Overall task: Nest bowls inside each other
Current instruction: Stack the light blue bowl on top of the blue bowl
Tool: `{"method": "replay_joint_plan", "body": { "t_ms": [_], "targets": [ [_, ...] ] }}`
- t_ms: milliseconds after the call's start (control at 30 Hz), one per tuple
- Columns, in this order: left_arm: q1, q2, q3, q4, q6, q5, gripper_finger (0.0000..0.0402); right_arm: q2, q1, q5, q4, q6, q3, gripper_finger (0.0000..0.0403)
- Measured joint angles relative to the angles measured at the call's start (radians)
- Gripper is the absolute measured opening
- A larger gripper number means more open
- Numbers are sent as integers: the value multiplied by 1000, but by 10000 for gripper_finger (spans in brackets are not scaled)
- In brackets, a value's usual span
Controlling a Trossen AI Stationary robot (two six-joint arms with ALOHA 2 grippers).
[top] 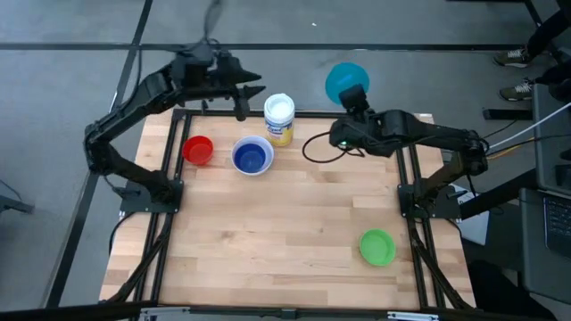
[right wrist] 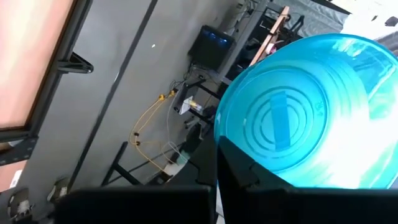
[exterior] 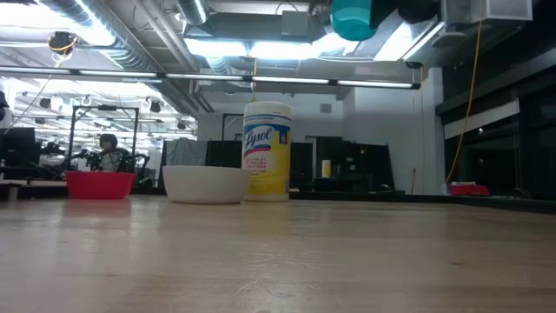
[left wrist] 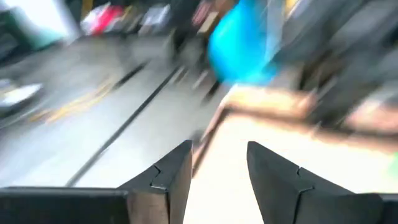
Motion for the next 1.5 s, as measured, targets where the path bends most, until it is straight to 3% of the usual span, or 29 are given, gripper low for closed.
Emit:
{"method": "replay_joint_plan", "body": {
  "t_ms": [133, 300, 667, 1067, 1500],
  "targets": [
    [-58, 113, 158, -185, 128, -228, 148, 49, 0, 11, 36, -1, 0, 0],
    [-93, 231, 318, -172, 239, -288, 148, 90, 0, 15, 84, -2, 0, 0],
    [-121, 464, 601, -188, 295, -205, 148, 94, 0, 9, 92, 1, 0, 0],
    [-129, 569, 598, -219, 319, -225, 148, 94, -8, -12, 109, 5, 0, 0],
    [-54, 575, 603, -178, 147, -49, 148, 159, -8, -52, 136, 4, 0, 0]
  ]
}}
